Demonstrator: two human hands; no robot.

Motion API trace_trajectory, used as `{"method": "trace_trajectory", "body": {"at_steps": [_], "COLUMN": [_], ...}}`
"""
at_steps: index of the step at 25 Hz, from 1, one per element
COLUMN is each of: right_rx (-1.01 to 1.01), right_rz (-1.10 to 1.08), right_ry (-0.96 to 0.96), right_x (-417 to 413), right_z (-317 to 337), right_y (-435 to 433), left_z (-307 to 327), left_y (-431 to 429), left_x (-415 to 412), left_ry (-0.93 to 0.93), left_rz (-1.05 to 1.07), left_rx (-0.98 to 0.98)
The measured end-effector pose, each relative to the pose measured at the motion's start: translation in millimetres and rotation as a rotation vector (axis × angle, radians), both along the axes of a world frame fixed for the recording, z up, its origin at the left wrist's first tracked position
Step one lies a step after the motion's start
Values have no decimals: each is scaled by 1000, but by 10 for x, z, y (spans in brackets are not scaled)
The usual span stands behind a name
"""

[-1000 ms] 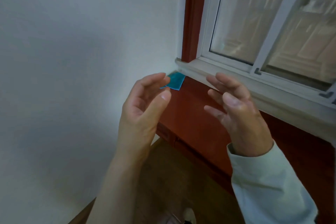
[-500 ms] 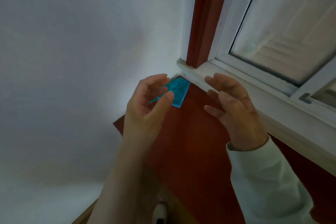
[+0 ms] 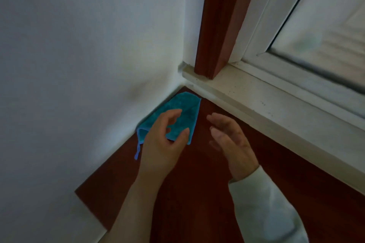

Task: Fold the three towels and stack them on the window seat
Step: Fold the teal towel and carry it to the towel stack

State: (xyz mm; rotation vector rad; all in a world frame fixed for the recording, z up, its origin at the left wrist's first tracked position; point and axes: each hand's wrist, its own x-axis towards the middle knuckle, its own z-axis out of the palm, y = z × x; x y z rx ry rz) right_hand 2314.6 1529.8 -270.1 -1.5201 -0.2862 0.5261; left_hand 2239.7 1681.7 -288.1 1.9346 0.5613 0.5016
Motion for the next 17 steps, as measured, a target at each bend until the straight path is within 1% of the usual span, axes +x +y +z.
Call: {"method": "trace_trajectory", "body": {"at_steps": [6, 8, 10, 12, 14, 17], "right_rx": [-60, -70, -77, -82, -73, -46], "right_rz": [34, 37, 26, 15, 11, 13], "right_ry": [90, 110, 120, 115, 116, 119], "right_x": [233, 289, 335, 362, 377, 384], "right_z": [-694, -805, -915, -969, -972, -906], "right_y": [244, 290, 332, 357, 374, 375], "left_z": [-803, -938, -1075, -1150, -1163, -1144], "left_y": [105, 93, 93, 103, 112, 139], "left_x": [318, 367, 402, 421, 437, 447], "left_ry": [103, 158, 209, 245, 260, 230], "left_rz": [-27, -56, -65, -58, -48, 12], "left_rx": [89, 94, 178, 272, 315, 356]}}
